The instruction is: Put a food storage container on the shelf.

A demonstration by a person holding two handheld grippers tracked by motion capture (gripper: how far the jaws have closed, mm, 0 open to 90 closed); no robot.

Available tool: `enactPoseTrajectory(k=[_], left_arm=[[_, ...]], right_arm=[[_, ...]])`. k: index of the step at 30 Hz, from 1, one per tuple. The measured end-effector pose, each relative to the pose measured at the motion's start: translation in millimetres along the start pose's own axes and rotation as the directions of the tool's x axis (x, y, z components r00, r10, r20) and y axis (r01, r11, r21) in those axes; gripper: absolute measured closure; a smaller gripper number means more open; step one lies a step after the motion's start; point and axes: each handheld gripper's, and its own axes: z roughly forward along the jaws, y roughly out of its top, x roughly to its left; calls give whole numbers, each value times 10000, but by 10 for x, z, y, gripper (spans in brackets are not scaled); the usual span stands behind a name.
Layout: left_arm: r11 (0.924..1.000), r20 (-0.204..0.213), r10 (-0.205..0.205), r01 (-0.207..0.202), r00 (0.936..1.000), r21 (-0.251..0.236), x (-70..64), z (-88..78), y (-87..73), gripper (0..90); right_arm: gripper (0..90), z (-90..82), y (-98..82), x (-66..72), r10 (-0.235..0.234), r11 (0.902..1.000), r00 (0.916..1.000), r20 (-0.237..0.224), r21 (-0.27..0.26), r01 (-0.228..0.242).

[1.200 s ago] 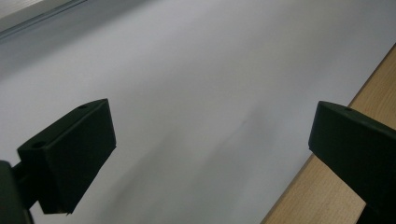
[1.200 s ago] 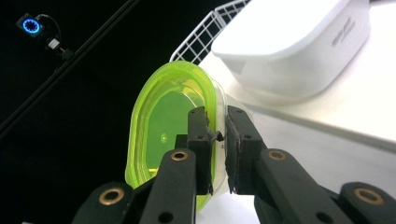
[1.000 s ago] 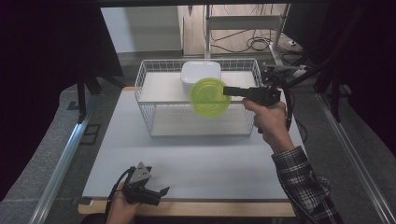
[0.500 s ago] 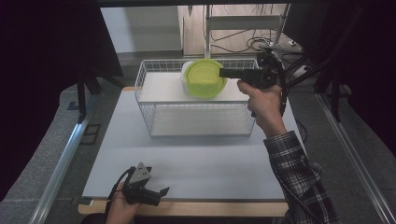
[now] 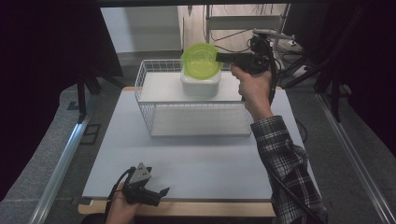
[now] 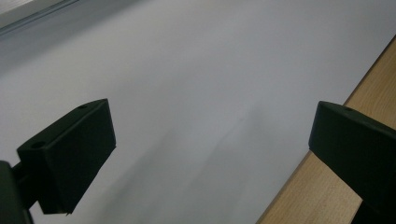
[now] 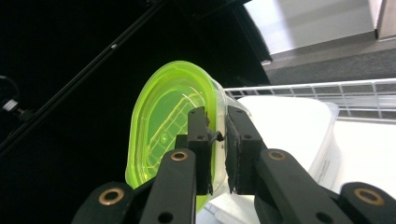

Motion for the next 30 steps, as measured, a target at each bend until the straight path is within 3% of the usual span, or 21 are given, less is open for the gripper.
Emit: enactPoseTrajectory(k=[14,22,26,30], left_arm=[[9999,66,54,-54,10000,105,-6,14,-3,3],[9998,102,93,-95,9999,168,-12,23,-5,3],[9997,115,134,-136,9998,204,-17,28,-5,3],[9996,146,135,-139,9998,242,-17,33,-7,3]], right_arm=[[811,259,54,-104,673,9977,9955,670,-142,-665],[788,314,77,-106,811,9967,9912,1047,-131,-802],[726,343,87,-108,575,9983,9855,1598,-67,-571],[724,368,100,-141,621,9981,9843,1652,-63,-620]])
